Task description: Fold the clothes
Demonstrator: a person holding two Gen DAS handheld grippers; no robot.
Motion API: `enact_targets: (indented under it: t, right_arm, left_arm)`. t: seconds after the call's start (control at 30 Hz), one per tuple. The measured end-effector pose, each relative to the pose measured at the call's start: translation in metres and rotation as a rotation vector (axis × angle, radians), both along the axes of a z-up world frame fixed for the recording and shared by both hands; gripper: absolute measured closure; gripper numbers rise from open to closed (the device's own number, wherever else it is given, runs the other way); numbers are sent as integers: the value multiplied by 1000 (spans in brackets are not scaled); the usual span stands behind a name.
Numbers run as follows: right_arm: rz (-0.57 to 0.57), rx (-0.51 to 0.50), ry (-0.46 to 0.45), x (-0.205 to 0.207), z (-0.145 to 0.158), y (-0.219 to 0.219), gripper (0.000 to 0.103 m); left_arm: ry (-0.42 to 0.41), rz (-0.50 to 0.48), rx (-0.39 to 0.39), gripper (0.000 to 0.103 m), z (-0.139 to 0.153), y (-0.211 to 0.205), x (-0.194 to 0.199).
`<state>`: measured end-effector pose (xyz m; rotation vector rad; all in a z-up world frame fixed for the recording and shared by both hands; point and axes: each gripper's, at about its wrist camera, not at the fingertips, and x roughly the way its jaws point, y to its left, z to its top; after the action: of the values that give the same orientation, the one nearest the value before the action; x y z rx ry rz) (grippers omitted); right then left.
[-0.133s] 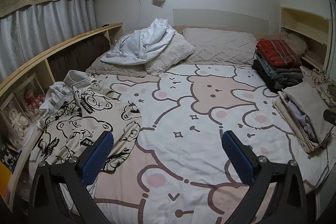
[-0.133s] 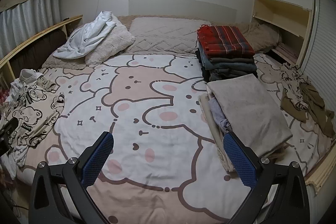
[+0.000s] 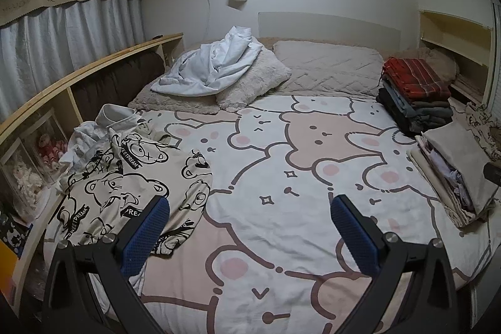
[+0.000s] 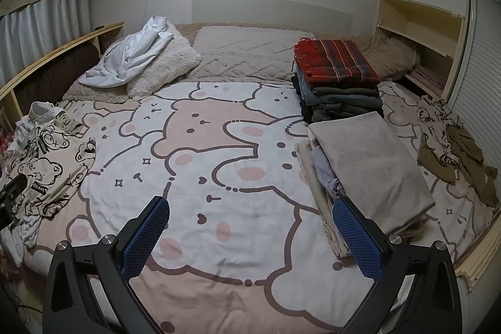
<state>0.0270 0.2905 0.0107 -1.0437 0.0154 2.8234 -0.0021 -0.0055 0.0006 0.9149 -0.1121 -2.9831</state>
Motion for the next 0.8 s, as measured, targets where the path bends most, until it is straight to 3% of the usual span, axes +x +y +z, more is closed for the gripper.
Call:
enact_targets:
  t: [0.8]
  right_arm:
    - [1, 13, -11, -1, -1, 0, 0]
  left_arm:
    - [9, 9, -1, 0, -3, -10, 3]
